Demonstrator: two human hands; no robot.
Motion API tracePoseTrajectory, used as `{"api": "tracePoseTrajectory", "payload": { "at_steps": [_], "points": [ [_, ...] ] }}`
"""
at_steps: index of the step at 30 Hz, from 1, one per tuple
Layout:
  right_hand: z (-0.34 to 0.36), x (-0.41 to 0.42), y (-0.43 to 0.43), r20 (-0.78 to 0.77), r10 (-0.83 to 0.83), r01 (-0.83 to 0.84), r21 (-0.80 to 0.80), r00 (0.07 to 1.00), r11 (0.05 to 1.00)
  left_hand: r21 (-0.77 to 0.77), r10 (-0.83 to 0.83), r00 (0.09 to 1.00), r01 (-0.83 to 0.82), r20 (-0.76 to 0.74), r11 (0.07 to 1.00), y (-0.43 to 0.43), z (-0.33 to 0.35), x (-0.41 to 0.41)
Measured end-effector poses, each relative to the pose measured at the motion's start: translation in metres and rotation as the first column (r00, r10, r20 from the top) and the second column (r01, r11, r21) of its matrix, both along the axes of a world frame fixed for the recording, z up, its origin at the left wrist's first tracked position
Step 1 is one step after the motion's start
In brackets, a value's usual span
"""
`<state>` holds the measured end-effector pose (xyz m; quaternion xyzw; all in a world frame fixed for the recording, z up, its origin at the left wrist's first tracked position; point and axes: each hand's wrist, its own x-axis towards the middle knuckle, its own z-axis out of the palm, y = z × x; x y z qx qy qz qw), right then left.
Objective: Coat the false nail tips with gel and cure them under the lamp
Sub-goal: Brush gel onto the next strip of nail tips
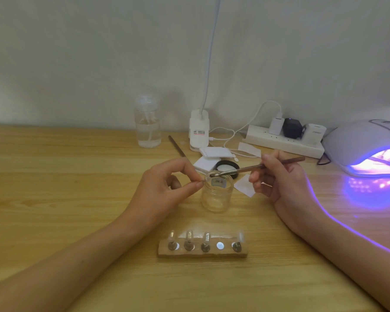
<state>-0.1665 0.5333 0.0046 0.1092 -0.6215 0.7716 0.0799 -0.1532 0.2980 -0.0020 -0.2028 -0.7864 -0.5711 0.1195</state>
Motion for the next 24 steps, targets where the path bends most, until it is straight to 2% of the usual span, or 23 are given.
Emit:
{"api": "tracePoseTrajectory", "payload": {
  "at_steps": [4,13,16,19,24],
  "points": [
    [0.0006,0.0017,-0.0010,-0.044,0.038,-0.037,0.020,0.998,0.999,-0.004,0.000,1.000,0.000,-0.003,1.000,-0.0002,0.0000,-0.0002],
    [0.0026,0.0052,-0.0035,-0.046,0.012,-0.008,0.080,0.999,0.997,-0.013,0.021,1.000,-0.022,-0.020,1.000,0.0007,0.0011,0.0013],
    [0.0024,0.0037,-0.0012,-0.027,-0.026,0.027,0.044,0.999,0.999,-0.017,0.030,0.999,-0.030,-0.012,0.999,0.0007,0.0009,0.0013],
    [0.0034,0.0054,-0.0025,-0.052,0.030,-0.027,0.057,0.998,0.998,-0.006,0.023,1.000,-0.023,0.001,1.000,0.0005,0.0013,0.0017],
    [0.0035,0.0046,-0.0013,-0.037,-0.020,0.021,0.030,0.999,0.999,-0.004,0.029,0.999,-0.029,0.017,1.000,0.0010,0.0020,0.0015]
  ]
}}
